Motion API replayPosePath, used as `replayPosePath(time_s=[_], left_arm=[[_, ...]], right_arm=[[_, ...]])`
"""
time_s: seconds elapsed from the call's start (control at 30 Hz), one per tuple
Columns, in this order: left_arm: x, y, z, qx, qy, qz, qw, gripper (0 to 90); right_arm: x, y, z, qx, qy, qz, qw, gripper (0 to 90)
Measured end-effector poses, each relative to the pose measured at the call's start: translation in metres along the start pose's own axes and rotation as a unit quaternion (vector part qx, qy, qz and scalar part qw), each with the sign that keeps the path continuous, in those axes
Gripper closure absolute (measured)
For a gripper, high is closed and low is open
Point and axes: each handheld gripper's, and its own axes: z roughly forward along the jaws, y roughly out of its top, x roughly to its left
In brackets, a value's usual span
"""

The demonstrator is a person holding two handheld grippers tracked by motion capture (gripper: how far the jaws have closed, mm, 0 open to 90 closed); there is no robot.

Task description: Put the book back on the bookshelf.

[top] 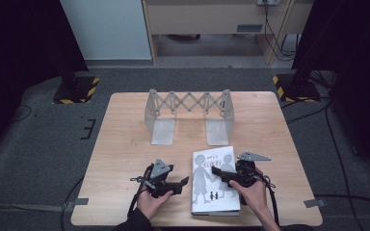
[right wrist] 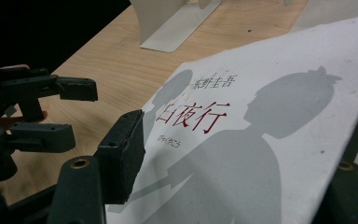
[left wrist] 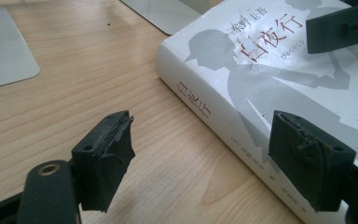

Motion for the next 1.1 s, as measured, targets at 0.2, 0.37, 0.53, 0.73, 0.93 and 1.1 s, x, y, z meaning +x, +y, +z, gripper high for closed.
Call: replayPosePath(time_s=[0.2, 0.37, 0.53, 0.73, 0.93, 1.1], left_arm=[[0.004, 0.003, -0.002, -0.004, 0.01, 0.0, 0.9999, 18.2], [0.015, 0.003, -0.005, -0.019, -0.002, -0.032, 0.9993, 17.8], [0.021, 0.004, -0.006, -0.032, -0.012, -0.051, 0.9981, 17.6], [0.02, 0.006, -0.003, -0.041, -0.026, -0.056, 0.9972, 15.8], [0.014, 0.009, 0.004, -0.046, -0.044, -0.052, 0.9966, 16.4], [0.008, 0.01, 0.008, -0.047, -0.058, -0.047, 0.9961, 16.2]], right_arm=[[-0.004, 0.001, -0.001, -0.002, -0.001, 0.021, 0.9998, 46.1], [-0.007, 0.002, -0.001, 0.009, 0.001, 0.042, 0.9991, 53.5], [-0.008, 0.003, -0.002, 0.009, 0.007, 0.049, 0.9987, 55.7], [-0.005, 0.008, -0.004, 0.006, 0.007, 0.055, 0.9985, 62.1], [-0.002, 0.014, -0.007, -0.006, 0.021, 0.075, 0.997, 70.7], [0.003, 0.019, -0.009, -0.01, 0.028, 0.072, 0.997, 74.2]])
